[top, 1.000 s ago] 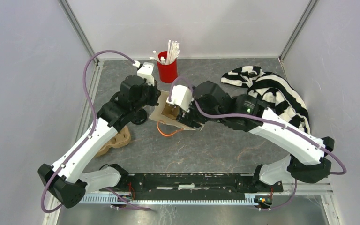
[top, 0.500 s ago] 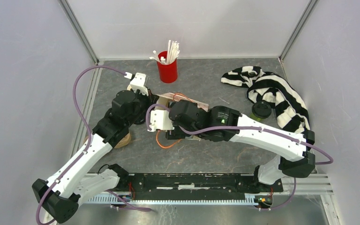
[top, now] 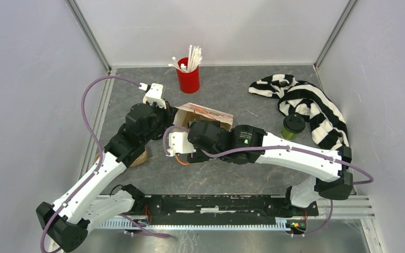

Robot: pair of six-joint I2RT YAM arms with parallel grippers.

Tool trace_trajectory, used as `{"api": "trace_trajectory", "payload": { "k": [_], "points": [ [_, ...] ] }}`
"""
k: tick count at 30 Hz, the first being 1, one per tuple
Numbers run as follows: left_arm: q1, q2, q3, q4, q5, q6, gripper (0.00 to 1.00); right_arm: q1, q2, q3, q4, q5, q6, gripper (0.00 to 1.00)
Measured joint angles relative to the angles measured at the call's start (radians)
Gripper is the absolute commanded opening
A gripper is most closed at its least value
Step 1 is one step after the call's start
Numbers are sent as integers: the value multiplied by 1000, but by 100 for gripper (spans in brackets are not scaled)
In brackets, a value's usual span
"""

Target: Pack the takeout coffee

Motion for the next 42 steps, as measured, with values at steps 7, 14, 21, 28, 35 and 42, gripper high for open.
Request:
{"api": "trace_trajectory", "payload": {
  "k": [7, 14, 21, 28, 35, 42],
  "points": [
    [0, 5, 7, -56, -29, -1, 2, 0, -138, -173, 57, -34, 15, 45],
    [0, 1, 7, -76, -31, -2, 2, 0, -139, -201, 143, -33, -72, 43],
    [0, -38, -8, -79, -32, -3, 2, 0, 25, -170, 182, -15, -174, 43],
    [0, -97, -81, -63, -32, -34, 2, -29, 74, -178, 217, 18, -207, 41],
    [0, -145, -137, -40, -31, -88, 2, -78, 40, -302, 264, 22, -230, 42],
    [0, -163, -147, -39, -22, -106, 2, -121, 24, -305, 289, -19, -230, 41]
  ]
}}
